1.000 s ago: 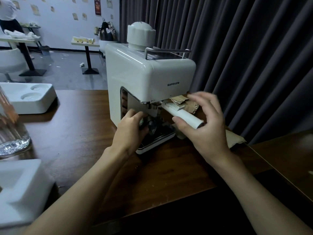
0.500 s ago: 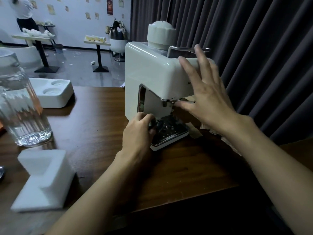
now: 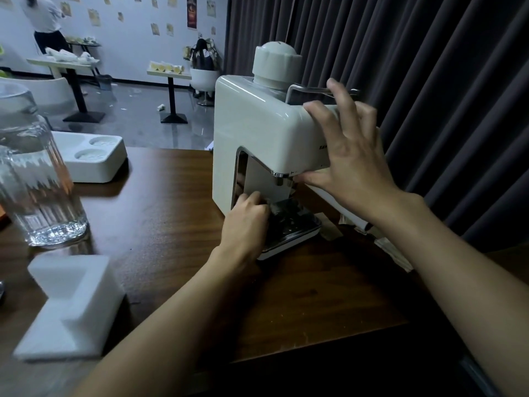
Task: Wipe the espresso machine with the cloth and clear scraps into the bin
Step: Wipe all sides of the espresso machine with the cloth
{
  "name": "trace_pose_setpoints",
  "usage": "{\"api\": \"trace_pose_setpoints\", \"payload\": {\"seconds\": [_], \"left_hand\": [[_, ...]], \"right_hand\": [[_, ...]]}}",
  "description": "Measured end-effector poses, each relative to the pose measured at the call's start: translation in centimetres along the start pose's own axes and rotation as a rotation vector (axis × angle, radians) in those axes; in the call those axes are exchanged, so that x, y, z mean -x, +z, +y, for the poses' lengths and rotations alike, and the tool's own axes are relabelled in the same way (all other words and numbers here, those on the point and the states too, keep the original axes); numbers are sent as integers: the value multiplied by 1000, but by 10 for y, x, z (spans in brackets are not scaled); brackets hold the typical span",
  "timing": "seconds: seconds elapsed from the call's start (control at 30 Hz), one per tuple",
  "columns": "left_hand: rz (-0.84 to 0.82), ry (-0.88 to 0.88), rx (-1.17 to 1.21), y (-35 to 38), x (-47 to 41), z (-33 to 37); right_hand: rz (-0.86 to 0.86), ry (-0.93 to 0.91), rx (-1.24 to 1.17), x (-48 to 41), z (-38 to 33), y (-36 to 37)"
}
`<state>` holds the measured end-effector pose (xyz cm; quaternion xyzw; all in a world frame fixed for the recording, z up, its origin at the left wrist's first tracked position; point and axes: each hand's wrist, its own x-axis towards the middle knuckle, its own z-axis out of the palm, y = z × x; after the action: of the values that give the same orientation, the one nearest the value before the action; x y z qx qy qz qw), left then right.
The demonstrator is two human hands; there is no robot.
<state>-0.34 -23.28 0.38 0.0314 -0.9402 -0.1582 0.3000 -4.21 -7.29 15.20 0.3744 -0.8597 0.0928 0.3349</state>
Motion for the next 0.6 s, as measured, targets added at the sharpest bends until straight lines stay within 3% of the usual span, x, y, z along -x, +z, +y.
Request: {"api": "trace_pose_setpoints", "payload": {"seconds": [0.13,0.5,0.6], "left_hand": [[79,-65,22,-3,14,-10],[200,233,-157,7,-25,-3],[249,162,-152,0,-17,-7]], "right_hand": [[24,0,-37,0,2,5],[45,-4,-75,1,2,5],[46,-10,-78,1,2,6]]}}
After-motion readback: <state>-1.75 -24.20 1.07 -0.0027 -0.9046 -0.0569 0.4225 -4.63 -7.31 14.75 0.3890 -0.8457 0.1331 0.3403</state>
